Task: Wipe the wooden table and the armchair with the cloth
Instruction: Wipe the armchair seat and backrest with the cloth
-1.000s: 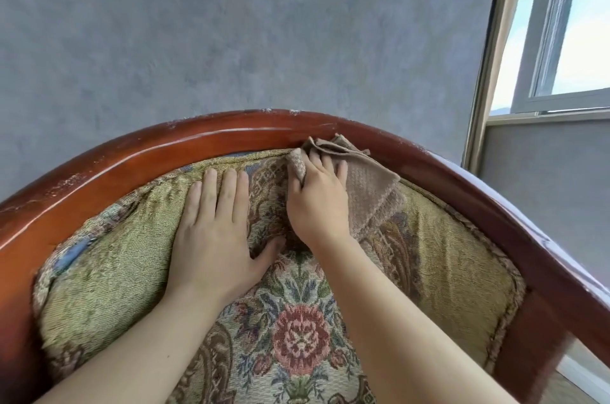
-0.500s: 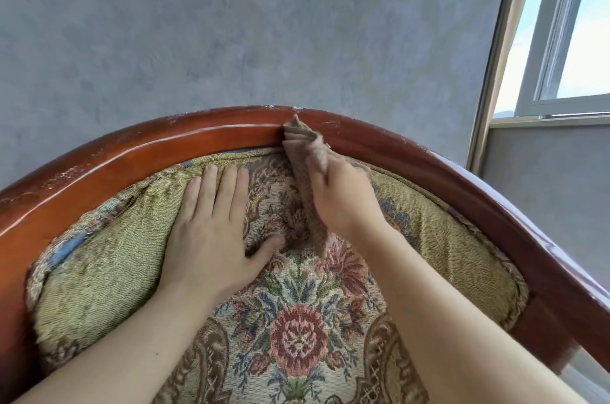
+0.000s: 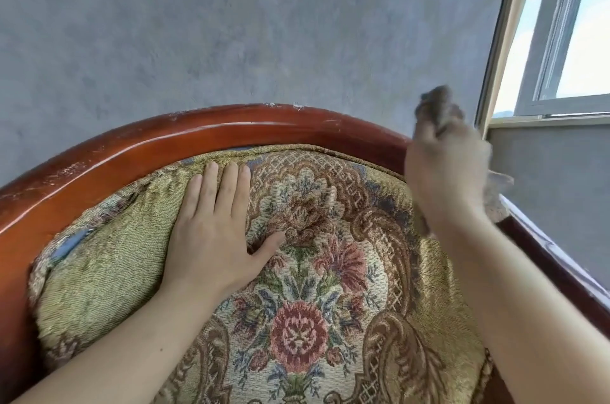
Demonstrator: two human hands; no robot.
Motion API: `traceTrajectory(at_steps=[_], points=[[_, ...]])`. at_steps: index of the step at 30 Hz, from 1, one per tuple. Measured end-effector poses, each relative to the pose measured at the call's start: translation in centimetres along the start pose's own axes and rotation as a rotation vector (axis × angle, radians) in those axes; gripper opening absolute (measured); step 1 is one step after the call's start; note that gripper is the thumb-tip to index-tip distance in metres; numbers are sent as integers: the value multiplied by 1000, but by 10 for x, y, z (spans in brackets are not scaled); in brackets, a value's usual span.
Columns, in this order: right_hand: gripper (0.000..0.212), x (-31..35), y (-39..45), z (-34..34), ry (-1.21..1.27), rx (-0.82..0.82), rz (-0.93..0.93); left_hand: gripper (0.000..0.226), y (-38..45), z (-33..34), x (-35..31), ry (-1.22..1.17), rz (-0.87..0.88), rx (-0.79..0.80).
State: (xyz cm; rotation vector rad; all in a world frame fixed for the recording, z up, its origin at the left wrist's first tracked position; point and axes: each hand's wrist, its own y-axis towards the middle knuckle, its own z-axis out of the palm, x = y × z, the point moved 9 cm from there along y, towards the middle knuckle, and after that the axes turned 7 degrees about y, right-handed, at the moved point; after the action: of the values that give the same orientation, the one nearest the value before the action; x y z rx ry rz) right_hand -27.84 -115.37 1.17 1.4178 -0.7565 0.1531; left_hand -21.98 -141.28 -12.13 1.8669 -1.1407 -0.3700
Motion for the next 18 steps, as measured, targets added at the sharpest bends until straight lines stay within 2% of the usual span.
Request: traceTrajectory(at_steps=[3,4,7,10,14,16,18], points=[[33,-32,-33,69,-126,269,33,105,-1,0,2,-8,-6,14],[37,-39,-43,85,-236,316,-15,104,-1,0,2,-8,-13,19],[54,-39,-53,109,-337,263,-155,104,-1,0,2,2,-23,21],[53,-24,-57,124,-274,281,-225,106,0,-2,1,-2,-44,18],[36,19,-76,143,15,395,-296,108,0,-5,-1,25,-14,21],[26,28,-82,154,114,536,-250,110,1,-5,0,39,18,21],[26,24,-83,157,208,684,-78,109,1,-6,2,49,28,21]])
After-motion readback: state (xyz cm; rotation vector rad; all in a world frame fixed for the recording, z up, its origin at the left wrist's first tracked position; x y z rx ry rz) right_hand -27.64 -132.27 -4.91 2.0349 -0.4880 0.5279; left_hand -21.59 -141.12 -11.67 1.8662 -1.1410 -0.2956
